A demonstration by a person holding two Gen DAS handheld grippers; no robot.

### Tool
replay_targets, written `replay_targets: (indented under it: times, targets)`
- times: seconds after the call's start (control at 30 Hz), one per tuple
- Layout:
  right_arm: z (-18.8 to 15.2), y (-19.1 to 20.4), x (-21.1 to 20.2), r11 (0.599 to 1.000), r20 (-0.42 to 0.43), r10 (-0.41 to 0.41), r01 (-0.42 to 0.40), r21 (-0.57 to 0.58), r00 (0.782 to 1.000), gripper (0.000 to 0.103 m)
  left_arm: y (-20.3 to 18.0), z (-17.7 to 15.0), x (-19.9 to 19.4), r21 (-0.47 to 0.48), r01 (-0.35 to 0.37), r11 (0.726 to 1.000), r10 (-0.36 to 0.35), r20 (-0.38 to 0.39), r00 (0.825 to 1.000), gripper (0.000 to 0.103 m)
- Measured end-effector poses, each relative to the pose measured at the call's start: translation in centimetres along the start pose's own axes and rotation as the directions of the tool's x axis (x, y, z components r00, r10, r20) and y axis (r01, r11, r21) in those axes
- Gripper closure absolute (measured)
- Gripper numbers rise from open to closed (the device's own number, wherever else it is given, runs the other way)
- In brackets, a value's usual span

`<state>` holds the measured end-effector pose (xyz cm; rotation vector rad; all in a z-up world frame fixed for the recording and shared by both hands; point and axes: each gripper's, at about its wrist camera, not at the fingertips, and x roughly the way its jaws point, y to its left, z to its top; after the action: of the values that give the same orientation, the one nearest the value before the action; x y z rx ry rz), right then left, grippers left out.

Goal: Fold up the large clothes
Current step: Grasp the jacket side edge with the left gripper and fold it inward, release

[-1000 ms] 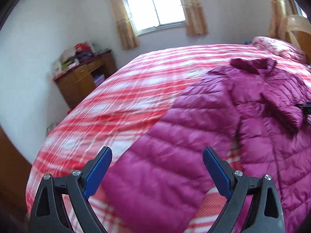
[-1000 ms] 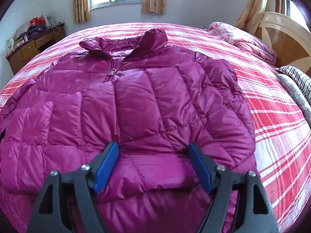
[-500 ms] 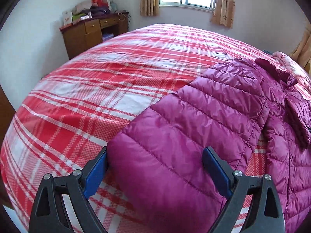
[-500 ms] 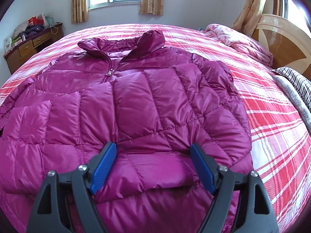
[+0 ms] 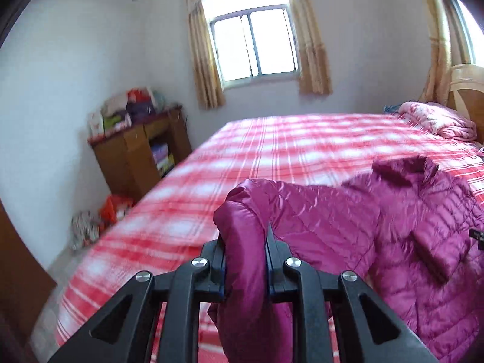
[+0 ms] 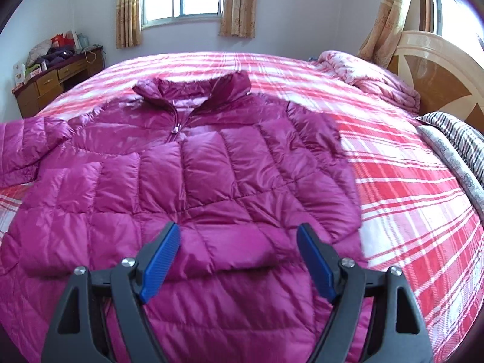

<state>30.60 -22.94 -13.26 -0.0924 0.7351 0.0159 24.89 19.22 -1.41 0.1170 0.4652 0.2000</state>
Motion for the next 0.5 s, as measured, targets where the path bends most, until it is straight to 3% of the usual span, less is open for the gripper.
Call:
replay_targets:
  times: [0.17, 0.3, 0.5]
  targets:
    - [-1.1, -0.7, -1.2, 1.000, -0.007, 0.004, -0.004, -0.027, 1.000, 0.021, -4.9, 3.6, -1.1, 0.120, 0.055, 0.991, -0.062, 0.060, 0.996, 0.084]
    - [-2.4, -1.1, -1.8, 0.999, -0.008, -0.008, 0.007, -0.044, 1.000, 0.021, -10.1, 5.0, -1.2, 0.172, 0.129, 0.977, -0.142, 0.063, 0.988, 0.085]
    - [-4.1, -2.6, -2.2, 0.998, 0.028, -0.041, 0.042, -0.043, 0.999, 0.021, -19.7, 6.1, -1.6, 0.272, 0.255, 0.928, -0.276, 0.041, 0.960, 0.085]
